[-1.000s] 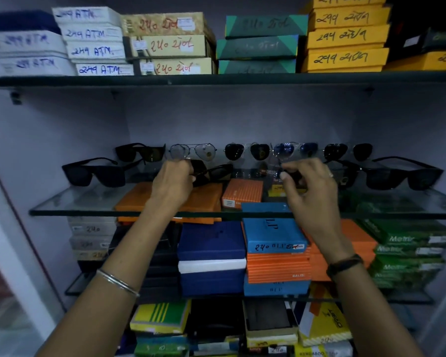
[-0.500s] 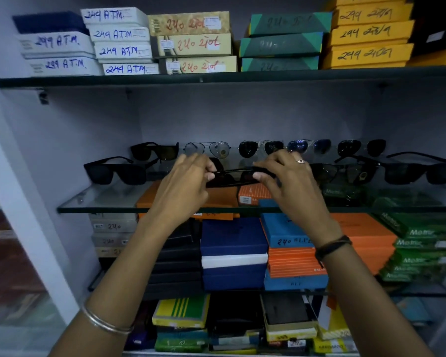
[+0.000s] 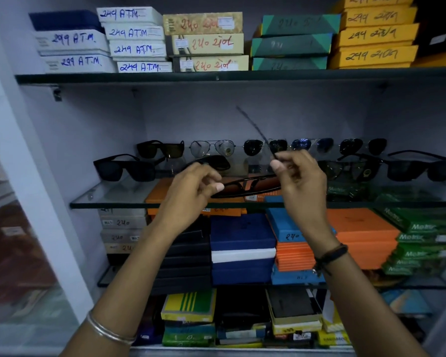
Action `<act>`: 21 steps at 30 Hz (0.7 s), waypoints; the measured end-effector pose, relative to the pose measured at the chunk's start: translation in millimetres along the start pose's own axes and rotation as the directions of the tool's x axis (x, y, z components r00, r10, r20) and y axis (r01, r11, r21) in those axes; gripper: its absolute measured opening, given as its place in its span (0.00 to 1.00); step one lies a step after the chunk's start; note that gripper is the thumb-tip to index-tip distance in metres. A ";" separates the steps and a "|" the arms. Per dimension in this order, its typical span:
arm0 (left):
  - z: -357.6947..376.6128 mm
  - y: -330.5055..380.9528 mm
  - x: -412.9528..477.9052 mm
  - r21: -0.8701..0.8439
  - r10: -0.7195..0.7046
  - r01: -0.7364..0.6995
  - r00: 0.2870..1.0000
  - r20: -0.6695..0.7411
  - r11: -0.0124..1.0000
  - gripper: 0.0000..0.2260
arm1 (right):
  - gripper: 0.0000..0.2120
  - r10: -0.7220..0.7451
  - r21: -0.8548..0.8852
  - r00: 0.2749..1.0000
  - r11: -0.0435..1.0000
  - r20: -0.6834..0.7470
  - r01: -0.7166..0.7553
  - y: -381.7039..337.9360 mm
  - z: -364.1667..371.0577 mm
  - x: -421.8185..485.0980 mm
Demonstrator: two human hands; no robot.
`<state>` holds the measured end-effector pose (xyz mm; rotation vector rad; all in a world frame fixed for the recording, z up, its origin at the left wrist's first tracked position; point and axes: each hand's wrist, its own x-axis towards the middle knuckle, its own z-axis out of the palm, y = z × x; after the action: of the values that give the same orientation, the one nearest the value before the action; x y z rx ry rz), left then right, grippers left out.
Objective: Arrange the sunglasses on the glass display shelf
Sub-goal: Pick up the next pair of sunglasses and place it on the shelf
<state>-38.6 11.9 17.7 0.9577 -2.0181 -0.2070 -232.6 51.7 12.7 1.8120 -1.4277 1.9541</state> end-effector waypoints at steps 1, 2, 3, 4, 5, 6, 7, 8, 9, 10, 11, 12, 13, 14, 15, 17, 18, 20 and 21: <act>0.0 -0.7 -1.8 0.033 0.029 -0.029 0.999 0.018 0.999 0.06 | 0.04 0.094 0.098 0.996 0.991 -0.006 -0.093 -1.1 0.9 -0.6; 0.0 -1.0 -3.4 0.060 0.049 -0.051 0.998 0.028 0.997 0.05 | 0.04 0.181 0.184 0.983 0.966 0.008 -0.180 -2.1 1.4 -1.1; -0.3 -1.1 -4.4 0.079 0.061 -0.063 0.998 0.028 0.995 0.04 | 0.04 0.247 0.250 0.968 0.936 0.031 -0.247 -2.2 1.5 -1.6; -0.6 -1.3 -4.8 0.090 0.068 -0.069 0.998 0.017 0.994 0.04 | 0.04 0.288 0.295 0.956 0.910 0.054 -0.291 -1.9 1.0 -2.0; -1.2 -1.7 -4.8 0.098 0.072 -0.072 0.997 -0.001 0.993 0.04 | 0.04 0.311 0.326 0.948 0.891 0.071 -0.316 -1.4 0.6 -2.7; -1.8 -2.0 -4.4 0.108 0.072 -0.069 0.997 -0.024 0.992 0.04 | 0.04 0.323 0.346 0.943 0.878 0.081 -0.330 -0.9 0.3 -3.3; -2.2 -1.9 -3.7 0.120 0.069 -0.062 0.996 -0.055 0.991 0.04 | 0.04 0.330 0.357 0.940 0.871 0.086 -0.339 -0.5 -0.1 -3.9; -2.5 -0.8 -3.0 0.128 0.059 -0.046 0.993 -0.101 0.991 0.05 | 0.04 0.337 0.361 0.937 0.866 0.088 -0.345 0.1 -0.6 -4.5; -2.8 0.3 -1.9 0.127 0.037 -0.017 0.986 -0.160 0.992 0.05 | 0.05 0.343 0.365 0.935 0.862 0.088 -0.351 0.8 -1.0 -4.7; -3.5 2.6 -1.1 0.109 -0.002 0.027 0.975 -0.223 0.994 0.05 | 0.05 0.351 0.369 0.932 0.858 0.086 -0.357 1.3 -1.8 -4.6; -4.1 4.6 -0.3 0.068 -0.057 0.079 0.960 -0.273 0.995 0.06 | 0.04 0.358 0.371 0.930 0.855 0.084 -0.362 2.1 -2.6 -4.3; -4.3 5.9 0.6 0.002 -0.125 0.132 0.947 -0.296 0.991 0.06 | 0.04 0.362 0.373 0.929 0.853 0.083 -0.365 2.4 -3.5 -3.8; -3.9 6.5 1.5 -0.083 -0.197 0.181 0.937 -0.289 0.980 0.07 | 0.04 0.362 0.373 0.929 0.853 0.082 -0.365 3.0 -4.2 -3.2; -2.7 6.4 2.4 -0.169 -0.261 0.222 0.930 -0.260 0.960 0.07 | 0.04 0.356 0.367 0.931 0.858 0.079 -0.359 4.3 -4.8 -2.6; -0.8 6.2 3.1 -0.230 -0.305 0.252 0.924 -0.232 0.940 0.07 | 0.04 0.338 0.346 0.938 0.873 0.076 -0.343 6.3 -5.7 -1.9; 3.2 5.7 5.3 -0.272 -0.340 0.280 0.918 -0.205 0.921 0.08 | 0.11 0.248 0.245 0.964 0.933 0.092 -0.263 11.4 -10.2 -0.3; 5.2 5.6 7.1 -0.283 -0.352 0.291 0.915 -0.195 0.914 0.08 | 0.15 0.181 0.180 0.977 0.963 0.116 -0.200 13.9 -14.1 1.0; 8.9 3.9 13.1 -0.299 -0.374 0.314 0.912 -0.169 0.901 0.08 | 0.14 0.048 0.080 0.983 0.995 0.180 -0.063 17.9 -24.2 4.6; 11.4 2.9 17.7 -0.311 -0.385 0.326 0.910 -0.153 0.893 0.08 | 0.13 -0.007 0.056 0.976 0.998 0.216 -0.005 20.3 -29.9 6.5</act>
<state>-54.7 -0.7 23.4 1.1117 -1.5550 -0.5540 -268.8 57.7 12.0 2.1064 -1.4426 1.8621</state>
